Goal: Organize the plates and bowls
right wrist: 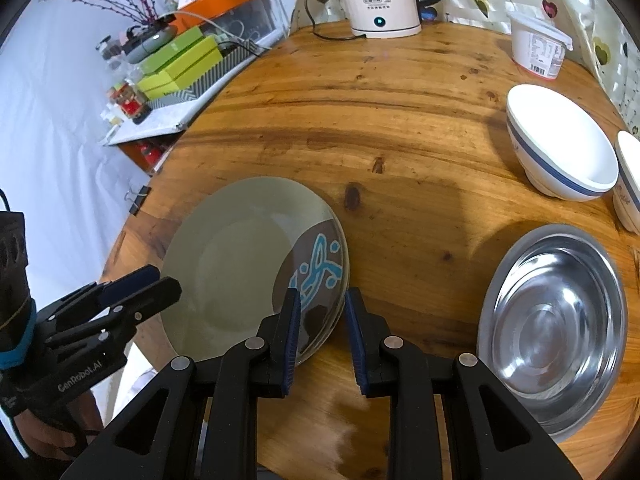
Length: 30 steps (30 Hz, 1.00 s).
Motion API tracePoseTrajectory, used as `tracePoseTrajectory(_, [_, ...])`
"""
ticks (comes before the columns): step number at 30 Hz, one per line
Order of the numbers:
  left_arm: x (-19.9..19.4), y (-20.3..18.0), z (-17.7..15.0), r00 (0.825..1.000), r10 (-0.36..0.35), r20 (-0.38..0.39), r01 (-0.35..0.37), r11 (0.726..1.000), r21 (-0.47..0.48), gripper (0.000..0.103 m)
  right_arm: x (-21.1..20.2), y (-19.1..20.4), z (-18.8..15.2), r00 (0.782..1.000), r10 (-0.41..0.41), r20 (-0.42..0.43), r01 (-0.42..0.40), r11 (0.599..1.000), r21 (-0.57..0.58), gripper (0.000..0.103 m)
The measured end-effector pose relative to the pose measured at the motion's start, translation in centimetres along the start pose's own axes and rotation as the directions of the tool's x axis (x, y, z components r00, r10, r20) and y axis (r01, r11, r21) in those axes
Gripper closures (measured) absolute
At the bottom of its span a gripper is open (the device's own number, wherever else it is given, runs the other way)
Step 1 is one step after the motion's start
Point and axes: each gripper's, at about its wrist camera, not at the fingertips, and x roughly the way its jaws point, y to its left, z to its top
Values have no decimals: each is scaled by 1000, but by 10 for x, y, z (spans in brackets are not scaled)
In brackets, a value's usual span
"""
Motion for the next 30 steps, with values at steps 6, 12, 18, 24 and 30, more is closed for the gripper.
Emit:
tracePoseTrajectory(6, [-2,0,2,1000,-16,2,16,1000,-4,61,-8,-2,-2,999,27,25,-27,1000,-3,80])
tracePoseTrajectory(12, [-9,-2,6,999,-31,22,31,1000,1,61,-20,0,-3,997,46,63,-43,998,-45,71])
tracePoseTrajectory(18, [-14,-10,11,999,-39,33,38,999,19,61,-33,-3,-1,994,56,90,-51,997,-56,67])
tracePoseTrajectory(24, [-17,-20,17,998,-51,34,49,998,36,61,-45,-8,-2,993,70,99,-65,996,-53,66])
tracePoseTrajectory(30, [-19,-31,21,997,-66,37,64,996,55,61,-59,-16,-2,990,67,122,-63,997,-38,66])
